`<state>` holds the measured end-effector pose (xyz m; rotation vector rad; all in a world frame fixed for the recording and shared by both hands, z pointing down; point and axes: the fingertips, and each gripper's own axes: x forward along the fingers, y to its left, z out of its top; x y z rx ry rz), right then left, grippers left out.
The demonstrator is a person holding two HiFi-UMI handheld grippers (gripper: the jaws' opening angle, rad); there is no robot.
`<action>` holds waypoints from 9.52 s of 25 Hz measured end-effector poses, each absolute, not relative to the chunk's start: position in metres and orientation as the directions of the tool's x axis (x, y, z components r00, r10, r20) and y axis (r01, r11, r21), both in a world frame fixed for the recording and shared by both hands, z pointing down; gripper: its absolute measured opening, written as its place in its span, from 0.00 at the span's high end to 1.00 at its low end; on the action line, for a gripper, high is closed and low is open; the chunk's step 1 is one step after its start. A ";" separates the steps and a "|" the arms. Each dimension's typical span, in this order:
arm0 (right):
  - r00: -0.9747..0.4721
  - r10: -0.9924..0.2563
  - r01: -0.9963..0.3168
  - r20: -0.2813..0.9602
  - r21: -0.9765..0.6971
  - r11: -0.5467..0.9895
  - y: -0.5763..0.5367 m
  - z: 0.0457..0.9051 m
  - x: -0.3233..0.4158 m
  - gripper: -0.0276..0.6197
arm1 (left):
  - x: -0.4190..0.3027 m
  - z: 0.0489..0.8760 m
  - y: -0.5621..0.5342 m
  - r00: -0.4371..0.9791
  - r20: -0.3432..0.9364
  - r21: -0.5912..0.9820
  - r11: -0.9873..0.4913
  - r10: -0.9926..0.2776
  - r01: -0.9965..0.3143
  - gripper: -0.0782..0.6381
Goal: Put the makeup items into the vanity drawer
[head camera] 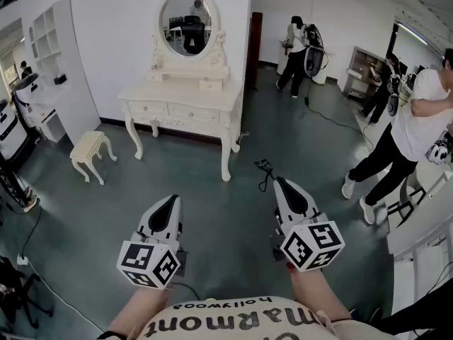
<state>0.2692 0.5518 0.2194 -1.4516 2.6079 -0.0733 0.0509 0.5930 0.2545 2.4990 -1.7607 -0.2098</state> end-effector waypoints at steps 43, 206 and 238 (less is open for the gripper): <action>-0.586 -0.810 -0.790 -0.035 -0.197 0.580 0.316 0.265 0.196 0.90 | -0.015 0.289 0.371 0.324 -0.063 0.246 -0.329 -0.944 -0.912 0.88; -0.763 -0.393 -0.428 0.514 0.055 0.902 -0.539 0.467 -0.046 0.90 | -0.259 0.375 -0.340 -0.065 0.117 0.288 0.097 -0.991 -0.953 0.88; -0.740 -0.258 -0.354 0.622 -0.033 0.935 -0.541 0.506 -0.064 0.90 | -0.260 0.388 -0.371 -0.028 0.149 0.299 0.072 -0.988 -0.952 0.88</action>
